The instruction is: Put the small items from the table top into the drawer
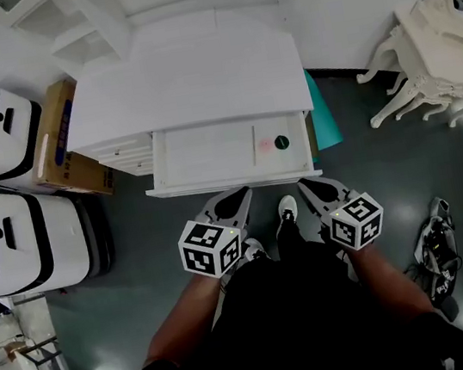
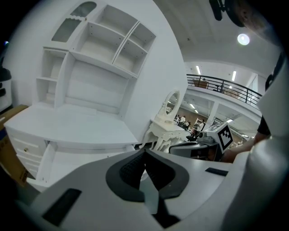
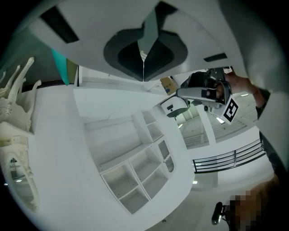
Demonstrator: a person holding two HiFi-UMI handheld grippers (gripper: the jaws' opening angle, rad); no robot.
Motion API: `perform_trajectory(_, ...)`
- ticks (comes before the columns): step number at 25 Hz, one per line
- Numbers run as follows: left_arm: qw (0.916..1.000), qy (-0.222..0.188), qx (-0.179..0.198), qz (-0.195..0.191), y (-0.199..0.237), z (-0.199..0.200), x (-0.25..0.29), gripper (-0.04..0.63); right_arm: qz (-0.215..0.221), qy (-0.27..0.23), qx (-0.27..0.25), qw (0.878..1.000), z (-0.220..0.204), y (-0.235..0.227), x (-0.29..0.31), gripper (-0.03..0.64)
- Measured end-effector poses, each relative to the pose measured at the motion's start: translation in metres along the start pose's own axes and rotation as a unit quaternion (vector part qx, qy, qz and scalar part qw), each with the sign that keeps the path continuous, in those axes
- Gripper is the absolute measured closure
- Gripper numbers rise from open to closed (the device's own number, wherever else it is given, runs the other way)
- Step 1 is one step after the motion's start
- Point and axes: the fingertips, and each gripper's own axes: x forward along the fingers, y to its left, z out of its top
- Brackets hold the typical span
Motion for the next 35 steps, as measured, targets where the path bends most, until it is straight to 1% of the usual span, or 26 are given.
perform_trajectory(2,1.0000,0.004,0.000,-0.006,-0.003,-0.010,-0.005,0.592,0.004,-0.003,-0.004,1.000,-0.009,0.015,-0.003,0.591)
perform_trajectory(7,0.9996,0.015,0.002,-0.025,-0.008,-0.032,-0.011,0.592,-0.008,0.010,-0.009,1.000,-0.032,0.037,-0.008,0.591)
perform_trajectory(10,0.9993,0.017,0.005,-0.033,-0.012,-0.035,-0.016,0.592,-0.017,0.011,-0.008,1.000,-0.033,0.038,-0.015,0.591)
perform_trajectory(13,0.9993,0.013,0.013,-0.034,-0.013,-0.031,-0.018,0.592,-0.028,-0.004,0.004,1.000,-0.025,0.029,-0.020,0.591)
perform_trajectory(15,0.9994,0.009,0.017,-0.030,-0.012,-0.027,-0.016,0.592,-0.032,-0.017,0.011,0.999,-0.019,0.023,-0.023,0.591)
perform_trajectory(17,0.9995,0.008,0.017,-0.025,-0.011,-0.025,-0.013,0.592,-0.035,-0.022,0.008,0.999,-0.014,0.017,-0.025,0.591)
perform_trajectory(20,0.9997,0.005,0.017,-0.015,-0.015,-0.023,-0.008,0.592,-0.032,-0.016,-0.008,0.999,-0.012,0.012,-0.029,0.591)
perform_trajectory(23,0.9999,0.000,0.011,-0.005,-0.020,-0.019,0.001,0.592,-0.020,-0.007,-0.024,0.999,-0.010,0.007,-0.034,0.591)
perform_trajectory(26,1.0000,0.001,0.005,0.006,-0.031,-0.017,0.012,0.592,-0.007,0.002,-0.031,1.000,-0.006,-0.003,-0.041,0.591)
perform_trajectory(31,0.9991,0.011,0.031,0.025,-0.055,-0.015,0.029,0.592,0.012,0.006,-0.029,0.999,-0.001,-0.019,-0.056,0.591)
perform_trajectory(35,0.9991,0.010,0.030,0.030,-0.070,-0.014,0.038,0.592,0.024,0.009,-0.033,0.999,-0.003,-0.028,-0.065,0.591)
